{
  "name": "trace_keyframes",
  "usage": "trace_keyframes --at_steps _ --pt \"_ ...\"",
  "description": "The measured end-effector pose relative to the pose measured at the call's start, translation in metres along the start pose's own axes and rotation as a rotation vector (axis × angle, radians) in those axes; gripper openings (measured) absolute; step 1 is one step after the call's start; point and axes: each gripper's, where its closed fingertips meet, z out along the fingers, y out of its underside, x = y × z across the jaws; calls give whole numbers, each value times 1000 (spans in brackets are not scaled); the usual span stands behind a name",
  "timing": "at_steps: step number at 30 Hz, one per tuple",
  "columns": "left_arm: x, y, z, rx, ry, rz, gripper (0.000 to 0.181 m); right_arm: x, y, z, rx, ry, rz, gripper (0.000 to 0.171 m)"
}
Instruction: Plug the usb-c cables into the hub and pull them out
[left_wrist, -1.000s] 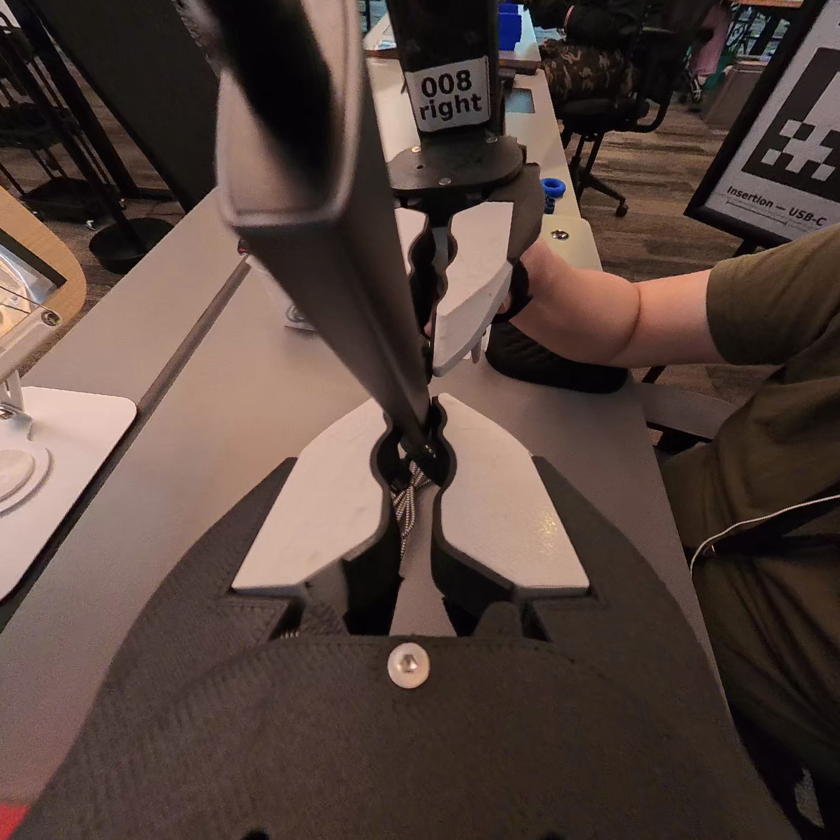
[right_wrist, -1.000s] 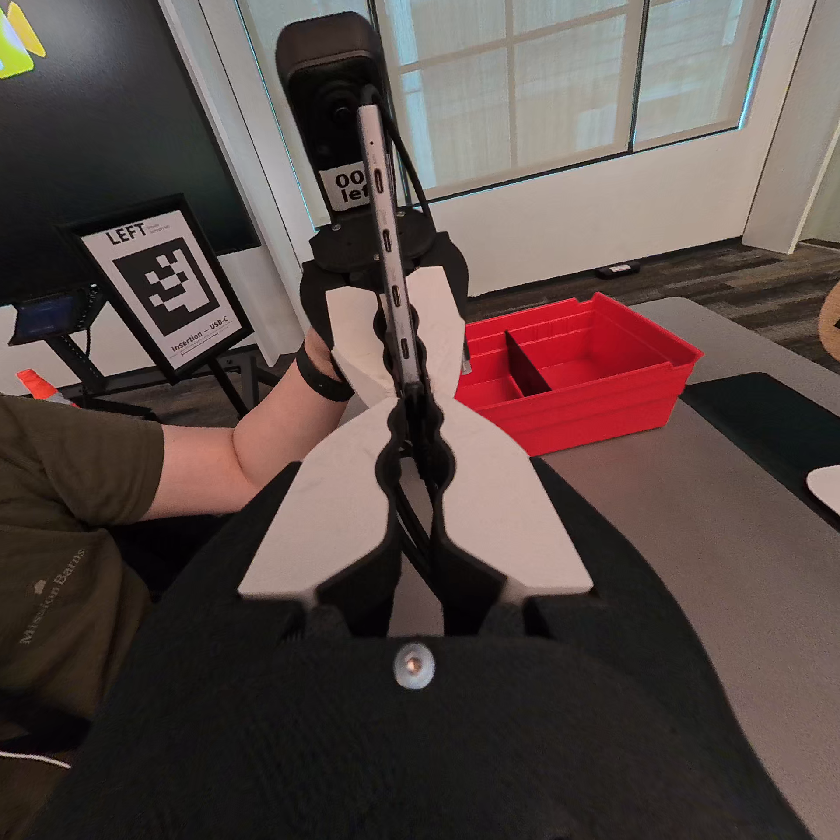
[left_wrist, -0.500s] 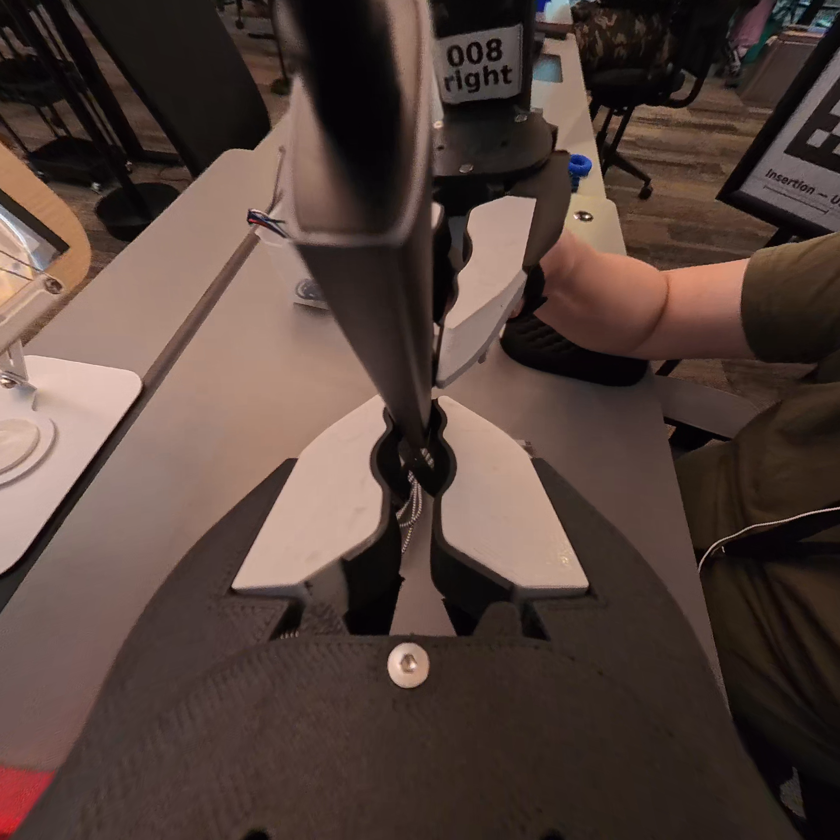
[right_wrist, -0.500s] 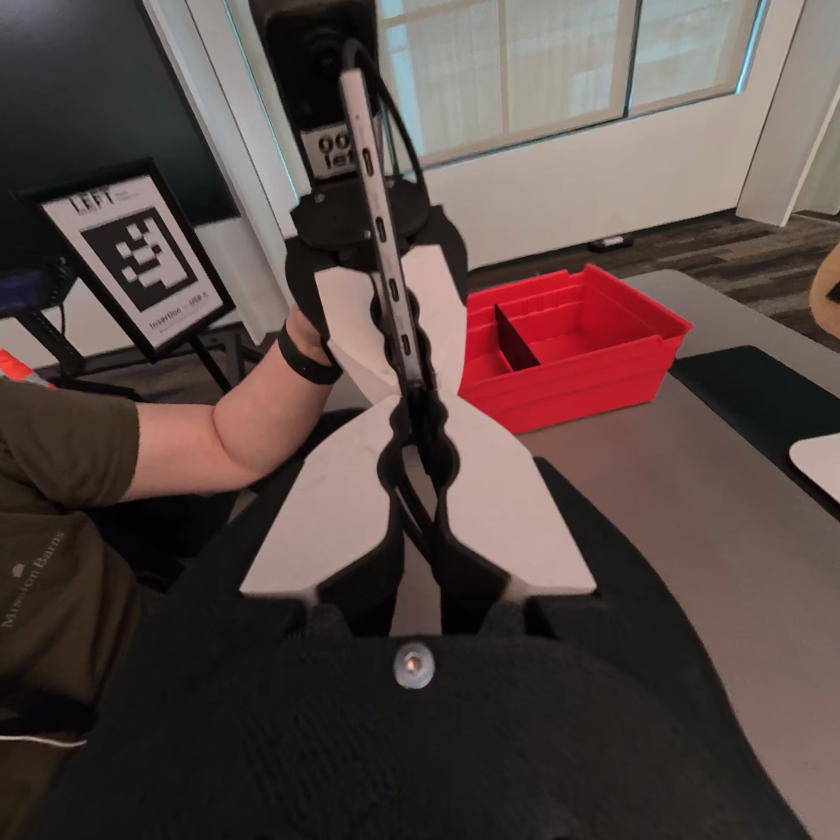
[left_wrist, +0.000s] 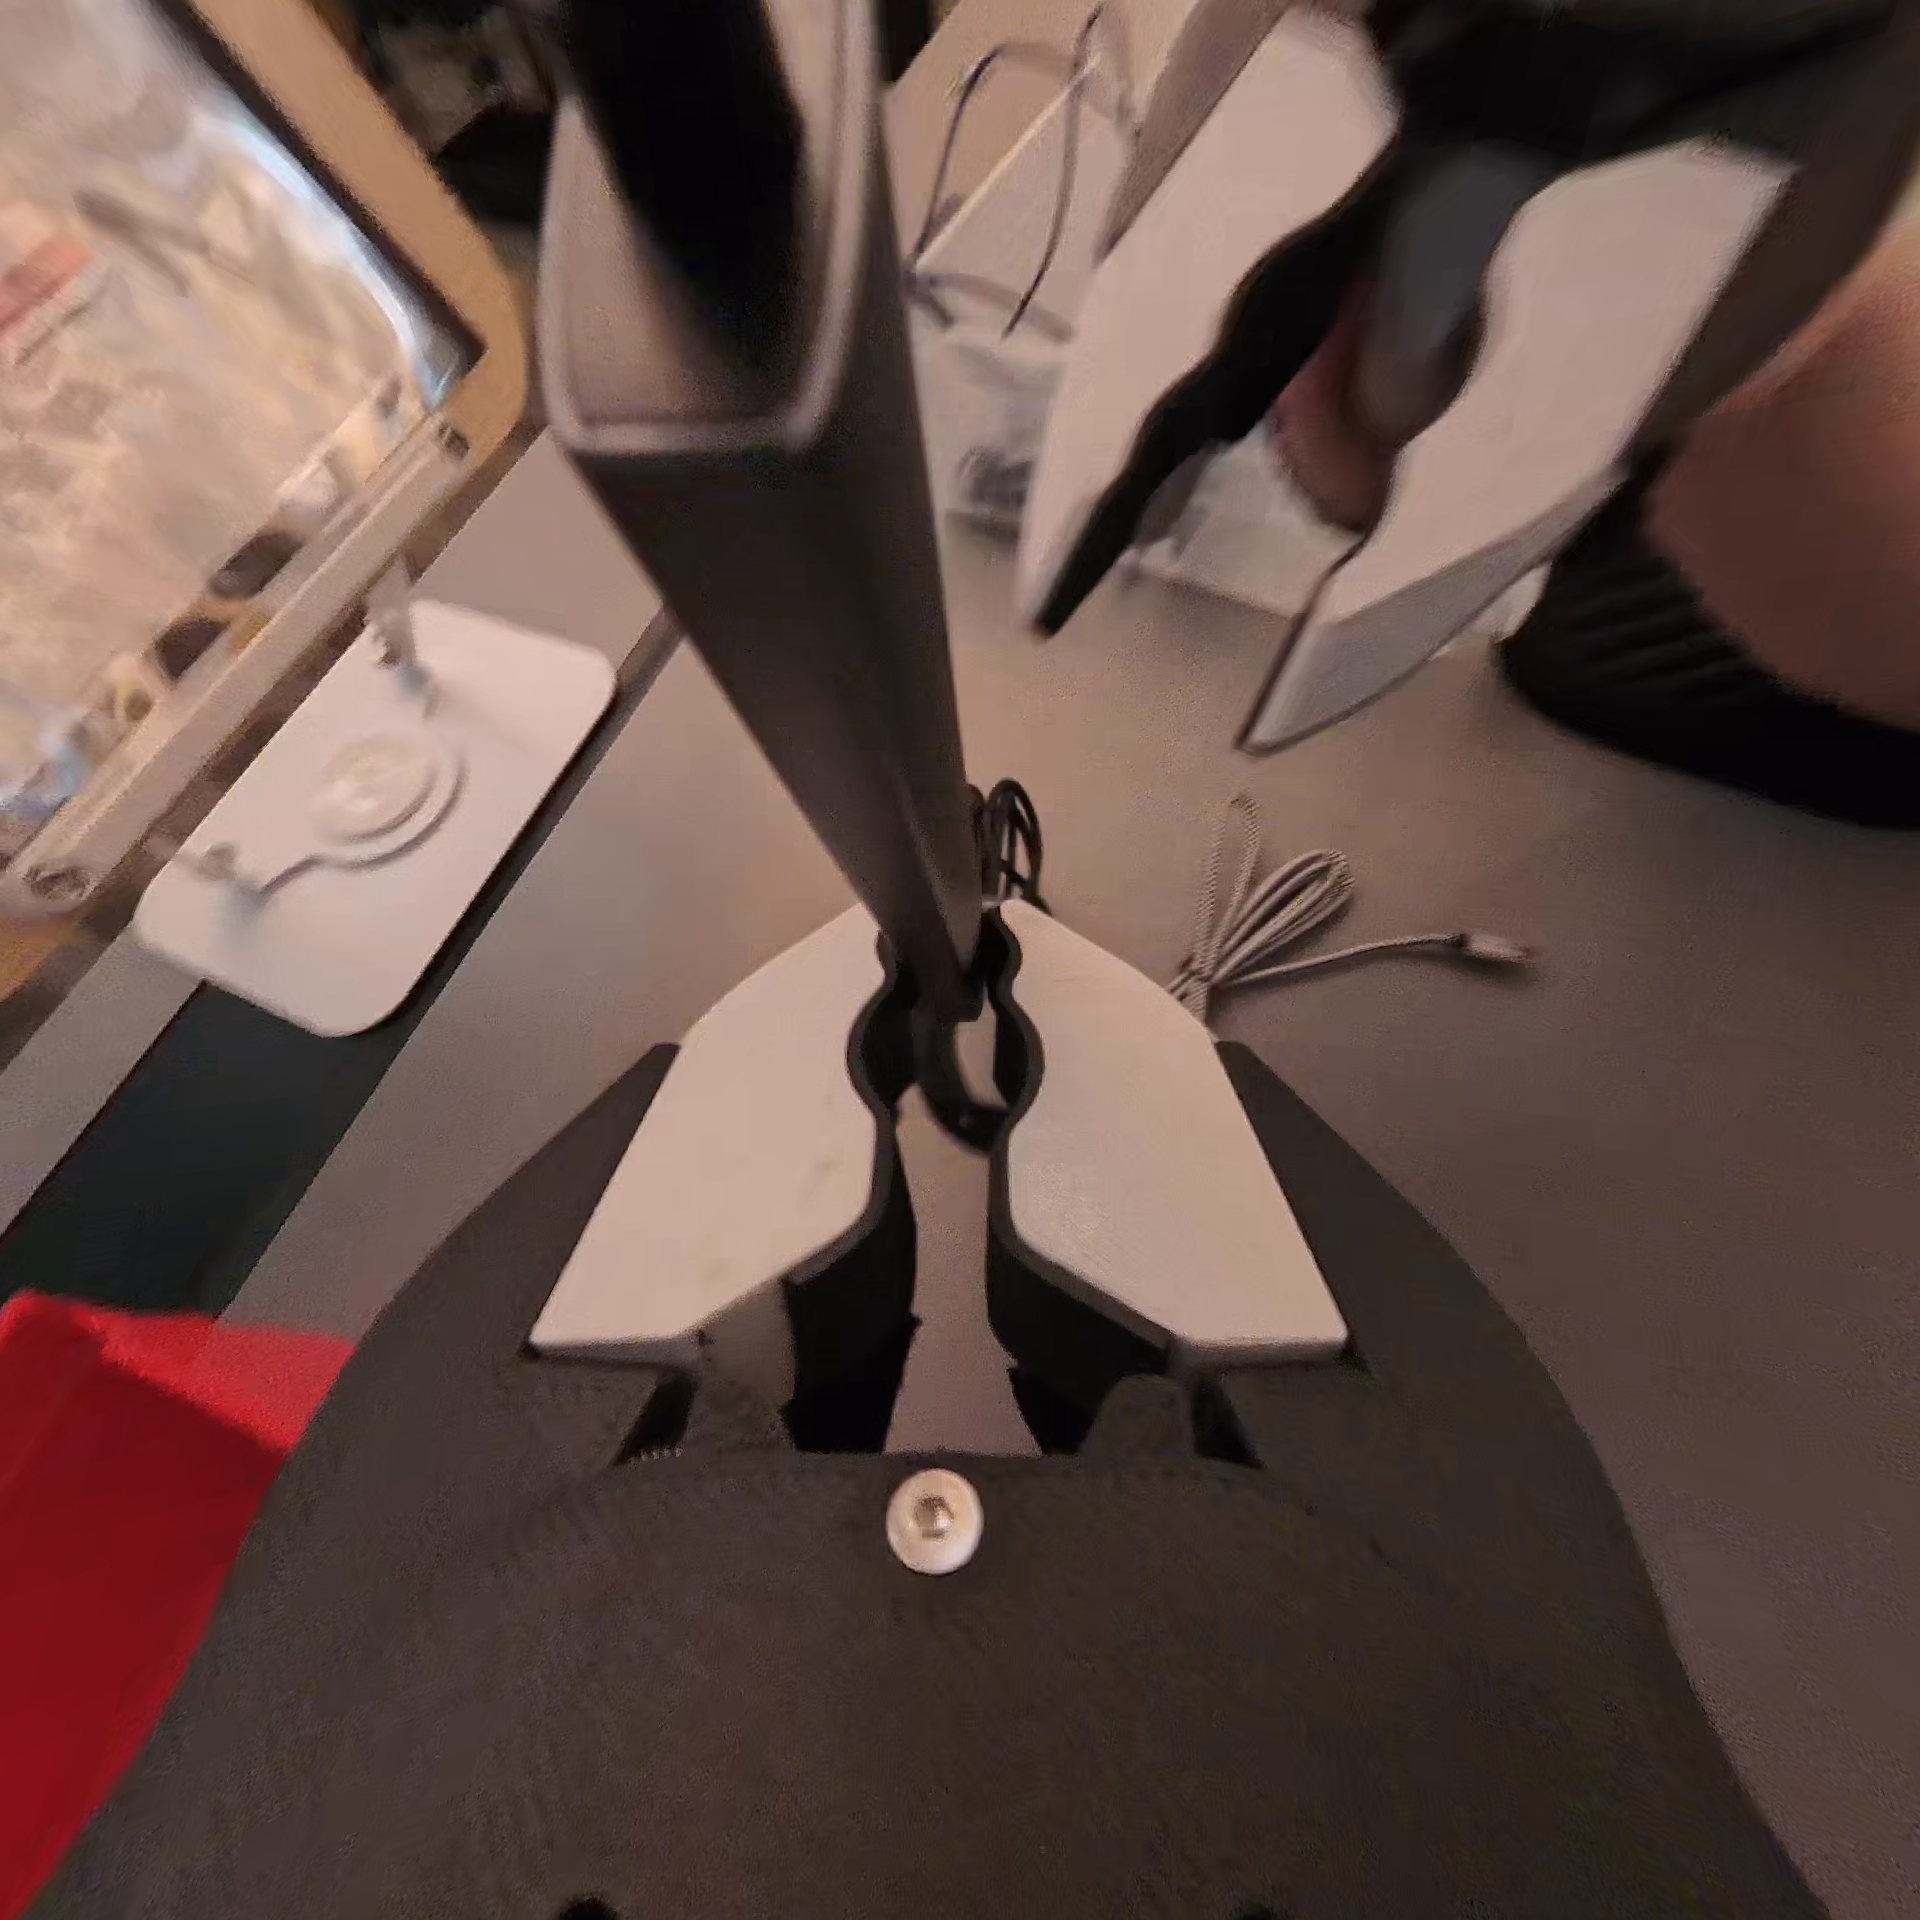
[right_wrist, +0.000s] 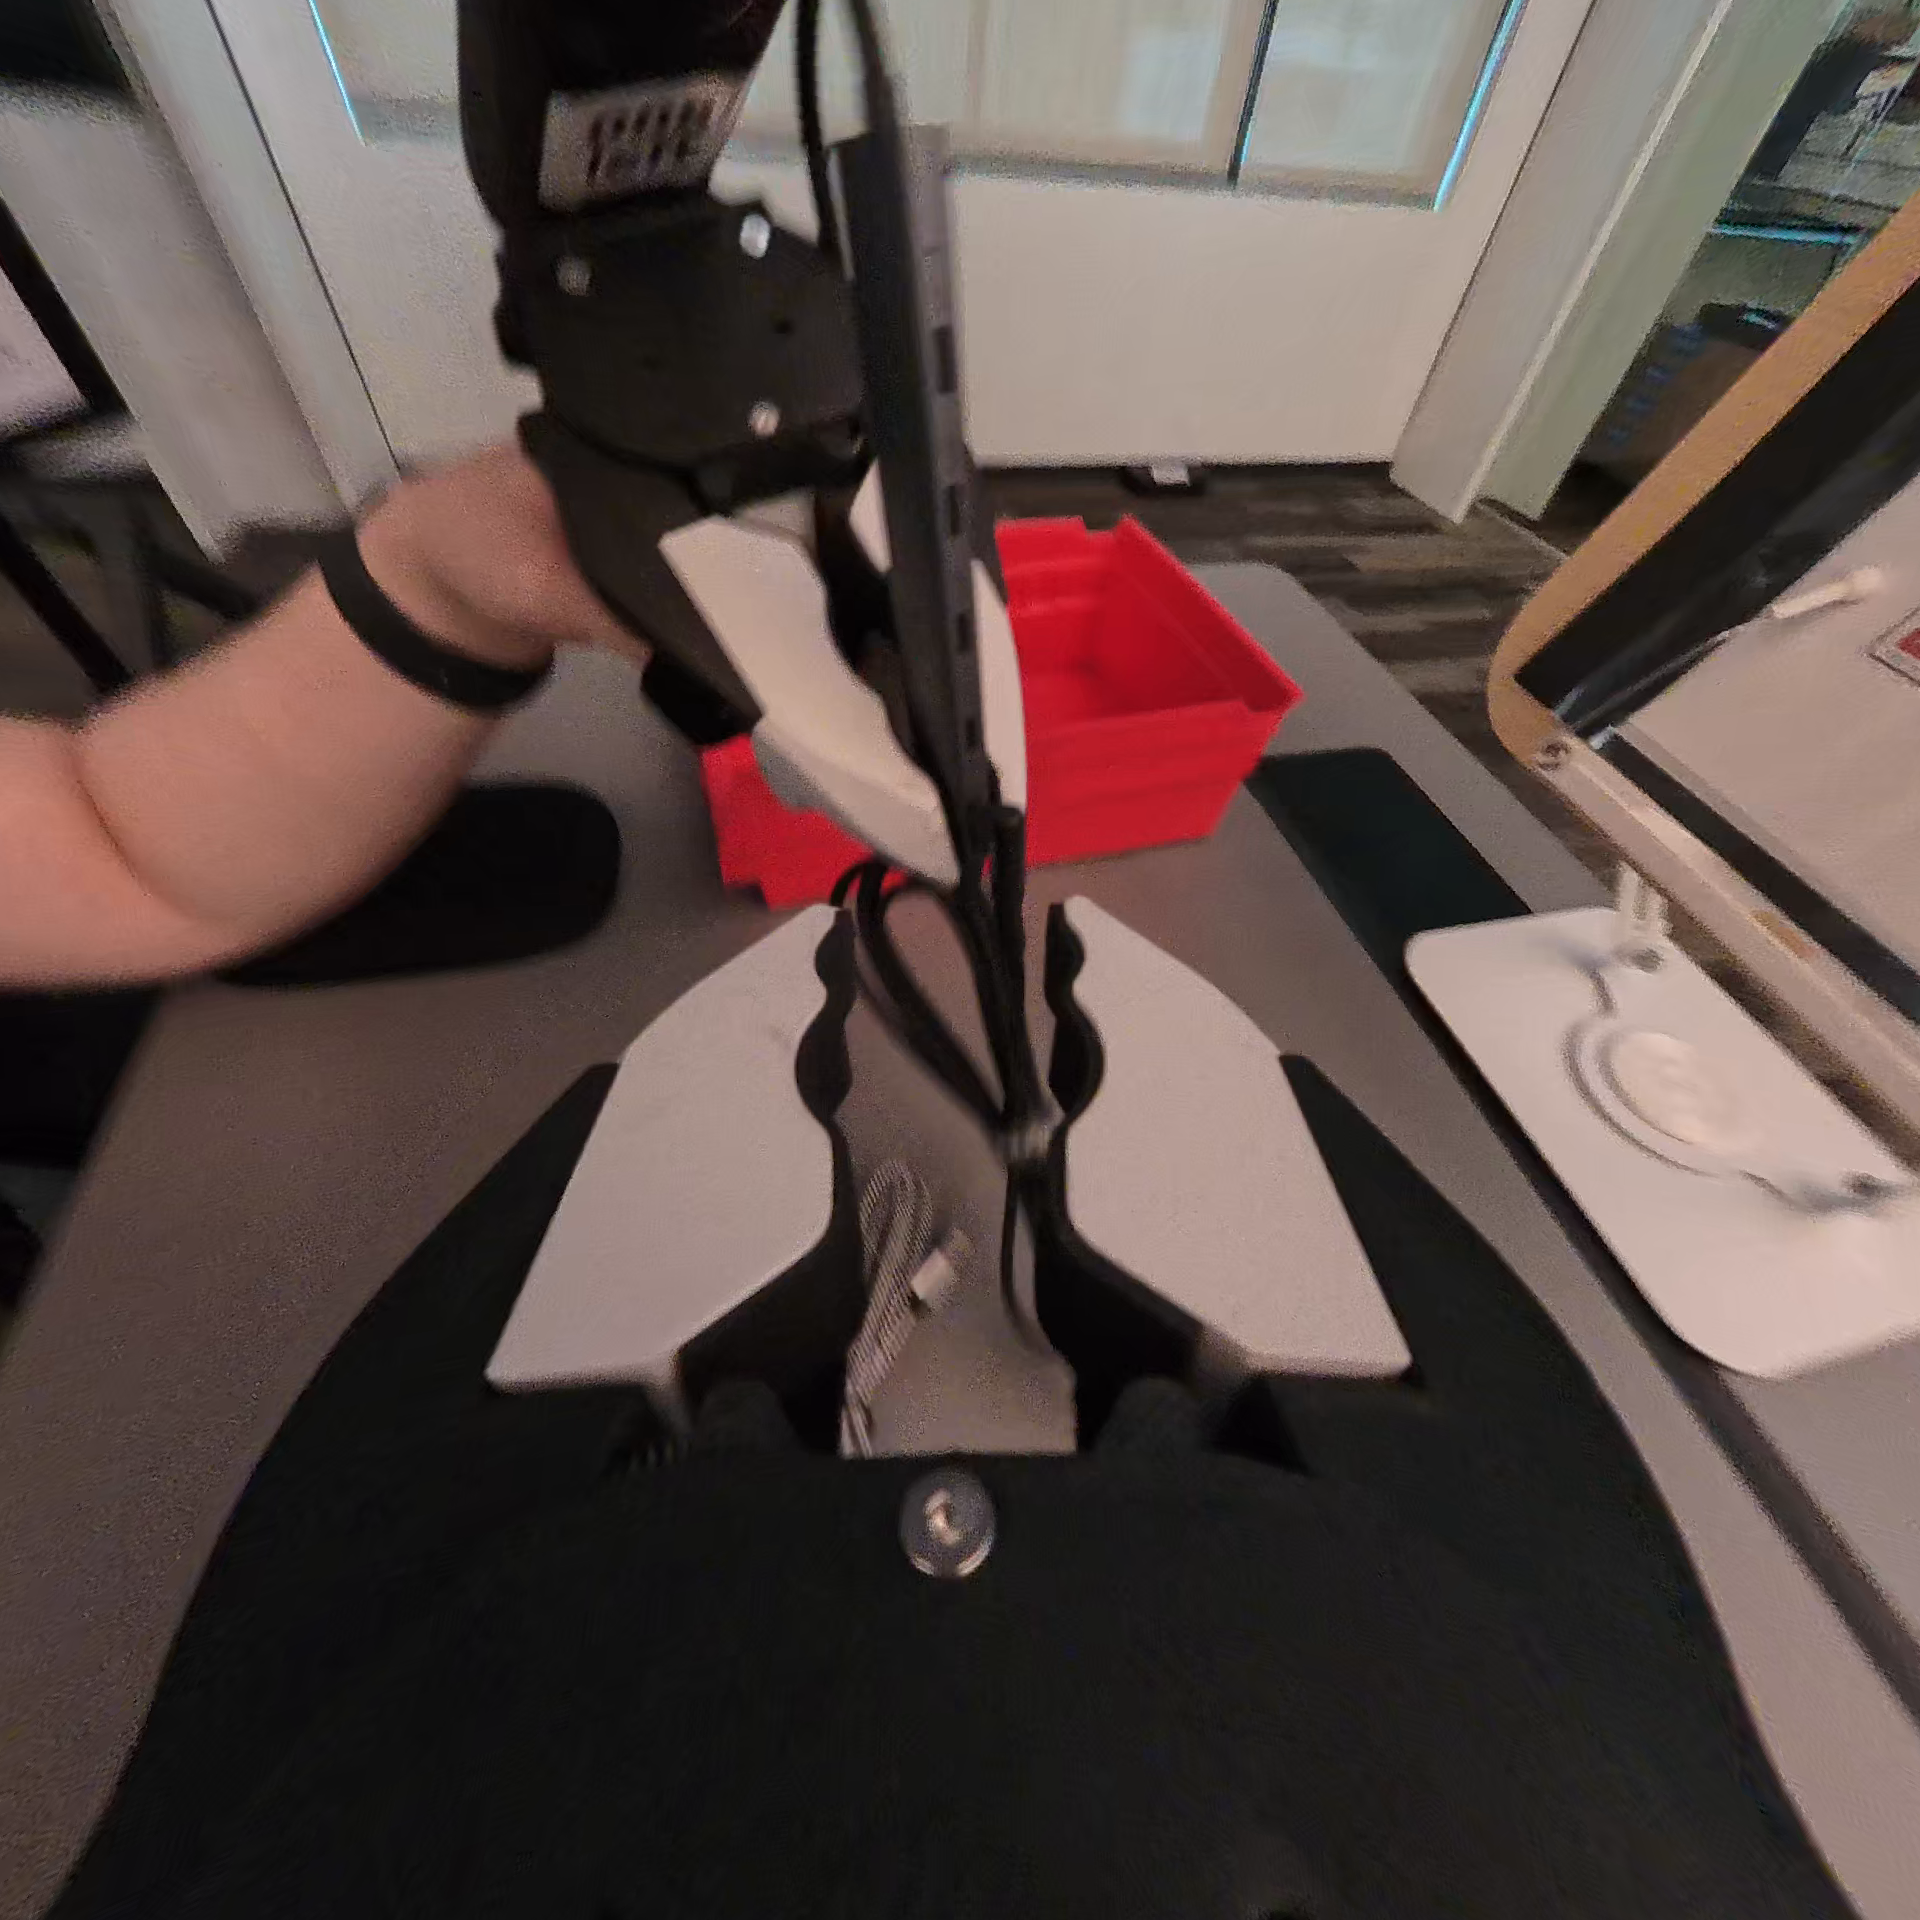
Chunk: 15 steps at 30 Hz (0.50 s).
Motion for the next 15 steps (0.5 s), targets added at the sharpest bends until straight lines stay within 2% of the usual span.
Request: trace_keyframes --at_steps 1,3,7,11,13,15 --pt "-7 8 4 -33 -36 -4 9 -4 10 -4 -76 -21 -51 34" --pt "-18 21 13 -98 -90 -23 10 -28 45 -11 -299 -167 -101 30" --pt "-19 36 30 -157 -60 -89 10 -49 114 -10 -624 -289 -270 26" --pt "-27 59 43 -253 -84 -116 10 -36 152 15 -751 -260 -203 20" --pt "-33 70 49 -297 -108 -127 10 -39 161 20 -747 -311 -156 12" --pt "-34 78 55 -329 -116 -135 10 -49 166 15 -756 -387 -168 13"
